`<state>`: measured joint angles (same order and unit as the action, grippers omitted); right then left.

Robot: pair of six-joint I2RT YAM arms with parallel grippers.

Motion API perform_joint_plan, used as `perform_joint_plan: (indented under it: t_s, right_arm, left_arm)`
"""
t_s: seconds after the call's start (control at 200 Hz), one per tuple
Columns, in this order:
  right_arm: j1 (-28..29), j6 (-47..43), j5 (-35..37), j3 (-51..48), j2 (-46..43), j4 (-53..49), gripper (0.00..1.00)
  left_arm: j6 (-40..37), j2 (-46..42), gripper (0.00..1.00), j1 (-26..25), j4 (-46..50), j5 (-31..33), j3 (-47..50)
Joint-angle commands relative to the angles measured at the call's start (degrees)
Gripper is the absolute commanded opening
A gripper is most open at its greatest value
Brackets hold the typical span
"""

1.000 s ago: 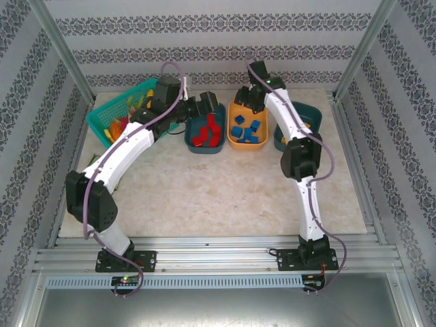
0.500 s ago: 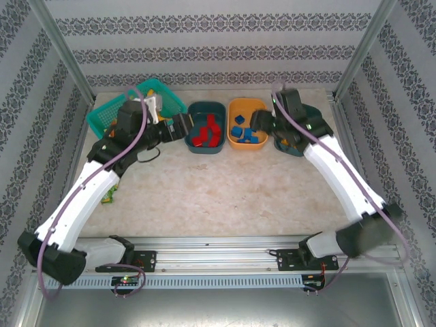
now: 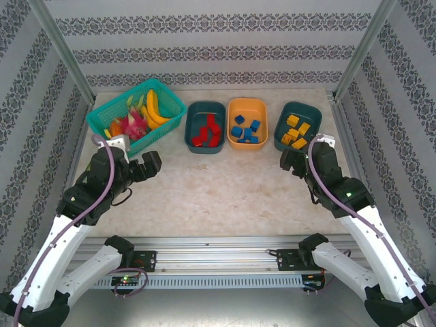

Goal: Sort the legos into containers by color

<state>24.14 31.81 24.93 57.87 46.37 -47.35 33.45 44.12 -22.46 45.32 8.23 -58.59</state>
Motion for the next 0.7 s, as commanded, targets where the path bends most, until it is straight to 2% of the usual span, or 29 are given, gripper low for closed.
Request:
perform_joint_plan:
  t_s: [0.0, 0.055, 0.135, 0.255, 0.3, 0.34, 0.47, 0.694]
  right_arm:
    - [-0.8, -1.0, 14.5, -5.5, -0.6, 3.8, 0.98]
    - [-1.8, -6.2, 14.6, -10.5, -2.6, 11.1, 0.98]
    - [-2.5, -12.1, 16.3, -19.0, -5.3, 22.5, 0.98]
    - [-2.8, -23.6, 15.3, -30.1, -6.5, 39.2, 0.98]
    - [-3.2, -27.2, 14.2, -32.4, -5.4, 42.8, 0.98]
    - [-4.2, -29.0, 12.4, -33.7, -3.7, 45.1, 0.98]
    - [-9.9, -29.8, 6.3, -36.9, 2.5, 52.8, 0.98]
    - [-15.8, -29.4, -2.3, -39.2, 16.5, 69.6, 0.98]
  left_arm:
    - [0.5, 1.0, 1.0, 0.5, 7.8, 20.0, 2.2]
    - [-5.5, 0.2, 1.0, 0.6, 4.6, 22.2, 5.5]
    - [-15.8, -2.1, 1.0, 0.5, -5.2, 22.7, 12.8]
    - [-26.3, -4.7, 1.0, 1.1, -19.5, 23.5, 23.0]
    - [-27.5, -4.1, 1.0, 2.1, -24.0, 22.5, 26.1]
    - [-28.6, -3.0, 1.0, 3.6, -28.2, 19.1, 29.0]
    - [-27.4, 3.5, 1.0, 8.3, -40.5, 14.2, 34.4]
    - [-28.7, 21.8, 1.0, 16.2, -60.5, 5.5, 34.8]
